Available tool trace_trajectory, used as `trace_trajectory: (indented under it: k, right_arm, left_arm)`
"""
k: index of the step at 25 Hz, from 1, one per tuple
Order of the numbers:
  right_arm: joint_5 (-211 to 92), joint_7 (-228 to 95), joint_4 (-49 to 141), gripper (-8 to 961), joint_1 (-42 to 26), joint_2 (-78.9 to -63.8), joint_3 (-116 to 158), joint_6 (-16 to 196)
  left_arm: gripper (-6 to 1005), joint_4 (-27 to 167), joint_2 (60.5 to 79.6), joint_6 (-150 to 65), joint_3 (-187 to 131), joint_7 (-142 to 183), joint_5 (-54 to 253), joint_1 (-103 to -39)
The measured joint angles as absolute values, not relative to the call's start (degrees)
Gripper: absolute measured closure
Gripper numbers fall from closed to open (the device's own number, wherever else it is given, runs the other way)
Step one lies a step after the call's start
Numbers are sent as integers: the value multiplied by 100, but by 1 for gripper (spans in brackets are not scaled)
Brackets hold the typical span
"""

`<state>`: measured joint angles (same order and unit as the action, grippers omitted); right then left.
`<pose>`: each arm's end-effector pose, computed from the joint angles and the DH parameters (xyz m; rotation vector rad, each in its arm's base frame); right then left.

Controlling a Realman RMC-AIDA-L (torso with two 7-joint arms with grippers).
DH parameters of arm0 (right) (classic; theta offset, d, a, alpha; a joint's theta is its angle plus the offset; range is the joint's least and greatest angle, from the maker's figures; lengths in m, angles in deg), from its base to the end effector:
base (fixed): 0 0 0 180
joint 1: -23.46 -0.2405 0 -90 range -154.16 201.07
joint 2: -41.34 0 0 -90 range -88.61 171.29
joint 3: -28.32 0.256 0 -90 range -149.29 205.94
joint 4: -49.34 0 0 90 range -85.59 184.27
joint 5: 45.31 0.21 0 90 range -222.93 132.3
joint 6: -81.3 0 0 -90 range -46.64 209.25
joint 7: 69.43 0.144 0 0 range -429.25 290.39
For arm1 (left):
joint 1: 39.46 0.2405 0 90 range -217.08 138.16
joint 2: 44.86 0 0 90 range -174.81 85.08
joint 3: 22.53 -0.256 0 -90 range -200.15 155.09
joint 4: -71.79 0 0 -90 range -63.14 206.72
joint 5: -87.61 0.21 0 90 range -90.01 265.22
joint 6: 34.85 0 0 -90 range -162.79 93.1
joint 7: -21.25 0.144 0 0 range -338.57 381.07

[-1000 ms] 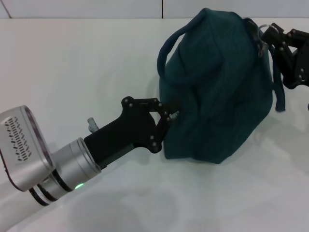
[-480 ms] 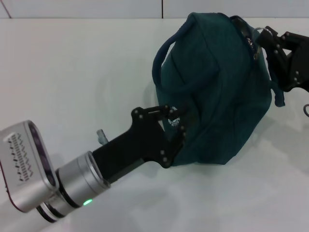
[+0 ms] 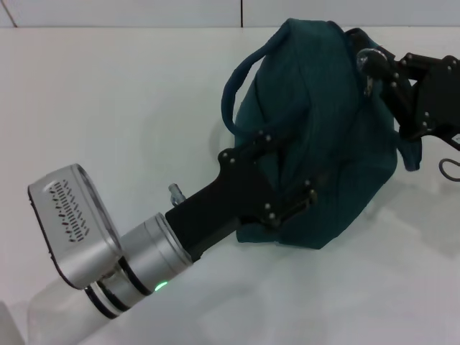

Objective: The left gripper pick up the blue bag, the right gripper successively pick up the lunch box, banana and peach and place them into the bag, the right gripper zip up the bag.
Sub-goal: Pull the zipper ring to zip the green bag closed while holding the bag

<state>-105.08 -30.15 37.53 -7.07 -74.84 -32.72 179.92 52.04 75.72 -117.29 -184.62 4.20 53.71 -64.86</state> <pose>0.2296 0.3150 0.0033 -2.2309 0.0983 1.3521 -0.2068 0.2464 -0.1126 -2.3011 -0.2780 -1.2660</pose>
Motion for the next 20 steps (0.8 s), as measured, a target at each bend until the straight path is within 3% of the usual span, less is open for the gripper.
trace_trajectory:
  k: [7,12,20]
  right_arm:
    - [-10507,-3016,3757,936,-713,-7484,-3316,17981]
    - [-10515,-3023,3757,936,-713,-7484,-3323,17990]
    - [-10509,-3022,3733,936,-713,-7484,-3483,17990]
  left_arm:
    - [357,5054,7579,-11560,-18459,411,4981,-6520]
    - [327,5093,7557,-11552,-18460,405,4969,-6585]
    - [610,5140,7557,-11550,-18460,402,4948,-6638]
